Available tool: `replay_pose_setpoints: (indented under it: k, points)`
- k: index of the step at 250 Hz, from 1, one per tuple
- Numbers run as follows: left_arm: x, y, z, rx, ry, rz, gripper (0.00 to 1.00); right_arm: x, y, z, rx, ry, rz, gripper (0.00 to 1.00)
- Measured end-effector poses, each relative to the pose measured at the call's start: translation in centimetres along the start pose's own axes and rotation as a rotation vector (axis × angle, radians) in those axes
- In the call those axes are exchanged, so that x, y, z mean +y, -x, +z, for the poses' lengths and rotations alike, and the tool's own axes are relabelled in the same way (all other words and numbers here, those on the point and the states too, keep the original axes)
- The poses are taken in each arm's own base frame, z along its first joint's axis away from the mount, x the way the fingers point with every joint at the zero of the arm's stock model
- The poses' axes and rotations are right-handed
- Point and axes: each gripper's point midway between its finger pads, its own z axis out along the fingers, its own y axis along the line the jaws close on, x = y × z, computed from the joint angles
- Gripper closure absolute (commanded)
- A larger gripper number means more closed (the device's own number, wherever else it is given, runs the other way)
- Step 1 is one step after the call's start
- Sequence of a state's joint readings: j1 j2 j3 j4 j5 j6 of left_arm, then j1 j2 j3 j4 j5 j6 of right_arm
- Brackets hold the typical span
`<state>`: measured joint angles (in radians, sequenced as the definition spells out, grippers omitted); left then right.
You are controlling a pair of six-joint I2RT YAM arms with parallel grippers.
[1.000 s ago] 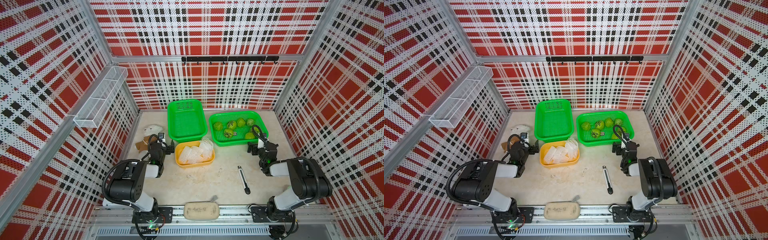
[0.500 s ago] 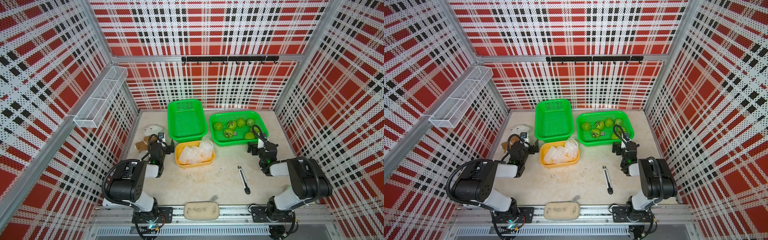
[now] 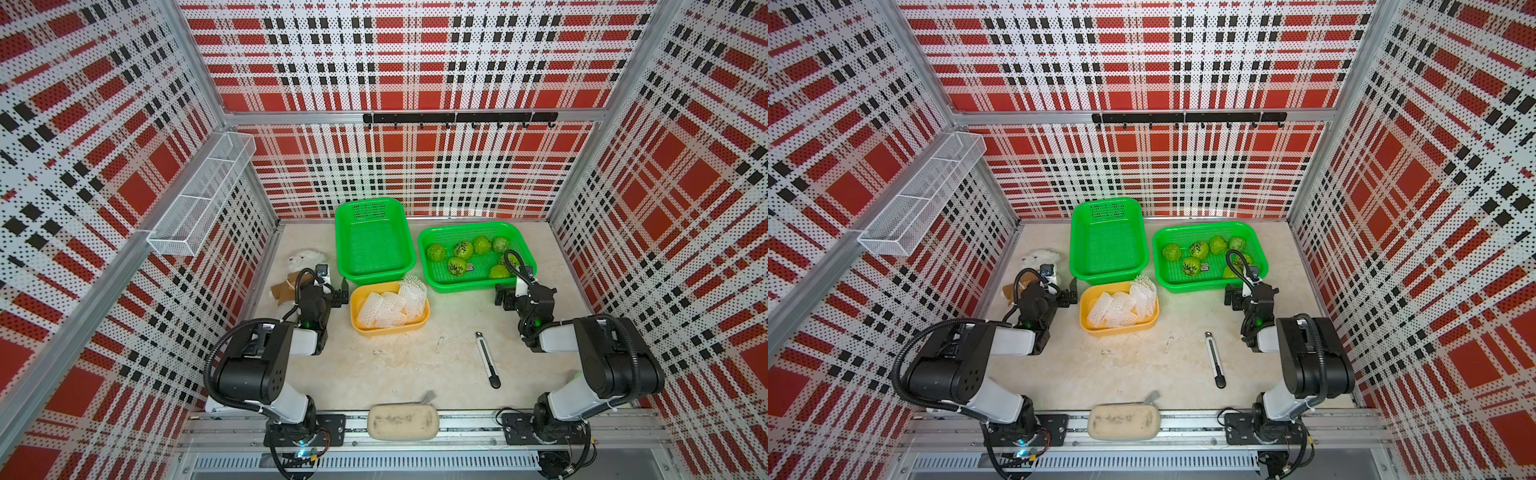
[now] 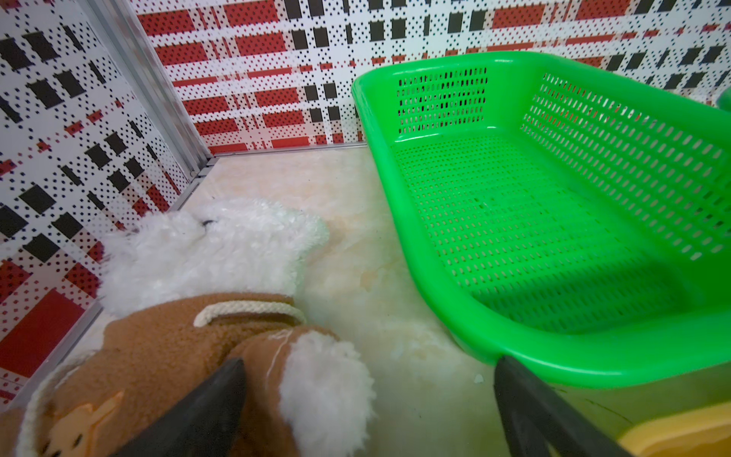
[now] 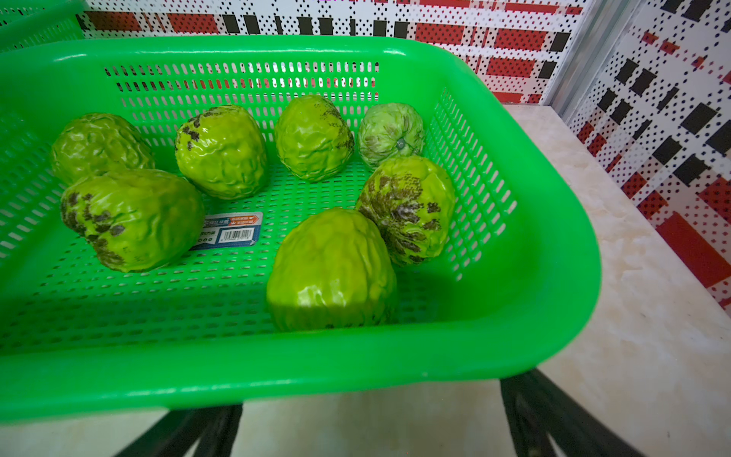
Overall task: Sleeve custard apples in foam nets
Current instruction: Move the basket to the center of the board.
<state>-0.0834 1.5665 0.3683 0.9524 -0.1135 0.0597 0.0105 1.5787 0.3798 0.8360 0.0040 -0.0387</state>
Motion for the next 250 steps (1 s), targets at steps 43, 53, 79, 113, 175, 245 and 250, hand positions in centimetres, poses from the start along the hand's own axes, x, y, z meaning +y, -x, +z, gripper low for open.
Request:
replay_pose_setpoints:
  k: [43, 53, 79, 113, 175, 245, 250]
  points:
    - [0.6, -0.6, -0.9, -0.016, 0.032, -0.005, 0.00, 0.0, 0.0, 0.0, 0.000, 0.000, 0.000, 0.00]
    - [0.7, -0.6, -1.0, -0.017, 0.041, -0.004, 0.01, 0.0, 0.0, 0.0, 0.000, 0.000, -0.001, 0.00]
    - [0.9, 0.2, -1.3, -0.038, 0.072, -0.004, 0.01, 0.1, 0.0, 0.0, -0.001, -0.003, -0.004, 0.00]
    - [0.8, 1.4, -1.8, -0.069, 0.115, 0.008, 0.01, 0.1, 0.0, 0.0, -0.001, -0.002, -0.006, 0.00]
    - [0.3, 3.2, -3.1, -0.109, 0.190, 0.064, 0.01, 0.1, 0.0, 0.0, -0.001, -0.002, -0.006, 0.00]
    - [0.2, 6.7, -5.6, -0.139, 0.327, 0.100, 0.01, 0.1, 0.1, 0.0, -0.001, -0.002, -0.007, 0.00]
    - [0.0, 6.8, -5.8, -0.139, 0.333, 0.103, 0.01, 0.1, 0.0, 0.0, 0.001, -0.004, -0.007, 0.00]
